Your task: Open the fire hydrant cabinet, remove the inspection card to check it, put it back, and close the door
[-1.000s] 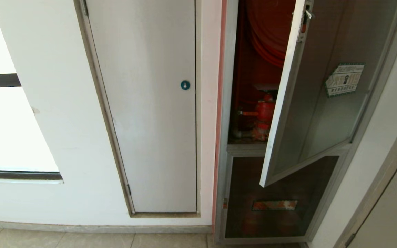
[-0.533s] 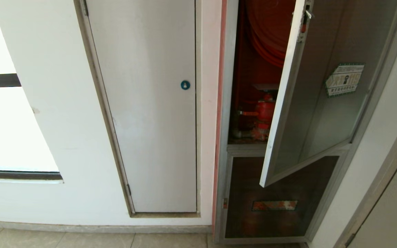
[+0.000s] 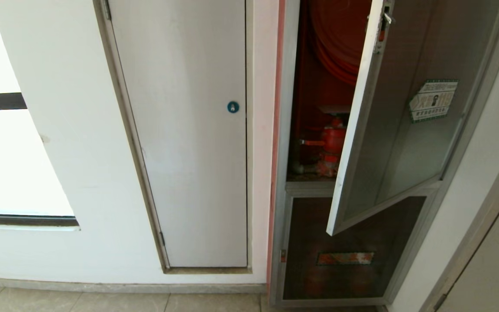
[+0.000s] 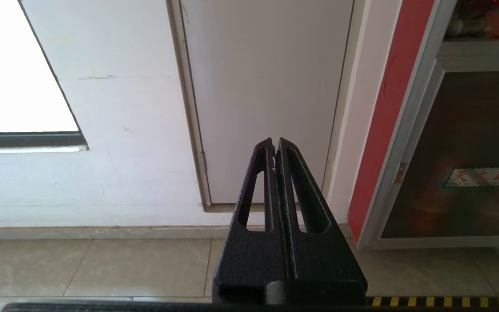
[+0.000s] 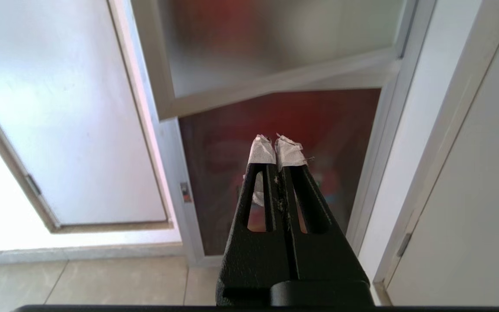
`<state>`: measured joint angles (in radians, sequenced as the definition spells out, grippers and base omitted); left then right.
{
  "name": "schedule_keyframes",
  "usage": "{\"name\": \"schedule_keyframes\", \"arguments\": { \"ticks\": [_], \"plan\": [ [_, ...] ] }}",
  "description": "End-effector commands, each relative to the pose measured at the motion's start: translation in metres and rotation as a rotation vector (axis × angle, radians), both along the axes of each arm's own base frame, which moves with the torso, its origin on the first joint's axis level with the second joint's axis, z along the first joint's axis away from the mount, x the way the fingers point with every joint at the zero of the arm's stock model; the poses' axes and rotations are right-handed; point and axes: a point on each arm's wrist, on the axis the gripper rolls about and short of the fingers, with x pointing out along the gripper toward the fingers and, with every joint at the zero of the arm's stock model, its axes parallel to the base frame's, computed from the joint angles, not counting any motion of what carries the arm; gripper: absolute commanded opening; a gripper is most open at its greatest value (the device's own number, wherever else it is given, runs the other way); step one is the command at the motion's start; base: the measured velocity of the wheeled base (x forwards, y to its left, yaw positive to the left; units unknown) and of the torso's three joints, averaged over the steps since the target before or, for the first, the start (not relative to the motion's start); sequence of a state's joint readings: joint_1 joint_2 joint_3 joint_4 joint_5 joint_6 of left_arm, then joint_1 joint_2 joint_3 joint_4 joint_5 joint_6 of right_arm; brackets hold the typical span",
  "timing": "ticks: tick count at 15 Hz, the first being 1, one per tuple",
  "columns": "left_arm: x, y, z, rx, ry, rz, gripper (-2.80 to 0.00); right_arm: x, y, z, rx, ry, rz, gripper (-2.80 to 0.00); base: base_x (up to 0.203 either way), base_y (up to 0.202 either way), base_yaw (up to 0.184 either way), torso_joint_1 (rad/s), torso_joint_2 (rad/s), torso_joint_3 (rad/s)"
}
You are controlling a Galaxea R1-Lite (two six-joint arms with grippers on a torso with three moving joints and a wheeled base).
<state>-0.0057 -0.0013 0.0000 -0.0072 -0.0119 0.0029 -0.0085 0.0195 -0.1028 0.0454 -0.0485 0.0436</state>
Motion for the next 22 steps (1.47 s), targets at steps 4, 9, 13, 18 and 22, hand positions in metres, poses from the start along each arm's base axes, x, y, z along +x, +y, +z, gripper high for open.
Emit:
{"name": "schedule_keyframes", "arguments": {
  "ticks": [4,9,13,18,22],
  "plan": [
    [0.000,0.000,0.000,0.000,0.001,-0.001,-2.80,0.007,0.000,0.044,-0.001,0.030,0.018,-2.80,0.000,0.000,0.000,0.000,0.00,0.000],
    [0.000,0.000,0.000,0.000,0.001,-0.001,-2.80,0.034,0.004,0.108,-0.005,0.052,0.178,-2.80,0.000,0.000,0.000,0.000,0.00,0.000],
    [0.000,0.000,0.000,0.000,0.001,-0.001,-2.80,0.073,0.008,0.141,-0.002,0.087,0.398,-2.80,0.000,0.000,0.000,0.000,0.00,0.000],
    [0.000,0.000,0.000,0.000,0.001,-0.001,-2.80,0.147,0.016,0.164,0.012,0.151,0.590,-2.80,0.000,0.000,0.000,0.000,0.00,0.000],
    [0.000,0.000,0.000,0.000,0.001,-0.001,-2.80,0.203,0.044,0.166,0.012,0.201,0.755,-2.80,0.000,0.000,0.000,0.000,0.00,0.000]
  ]
}}
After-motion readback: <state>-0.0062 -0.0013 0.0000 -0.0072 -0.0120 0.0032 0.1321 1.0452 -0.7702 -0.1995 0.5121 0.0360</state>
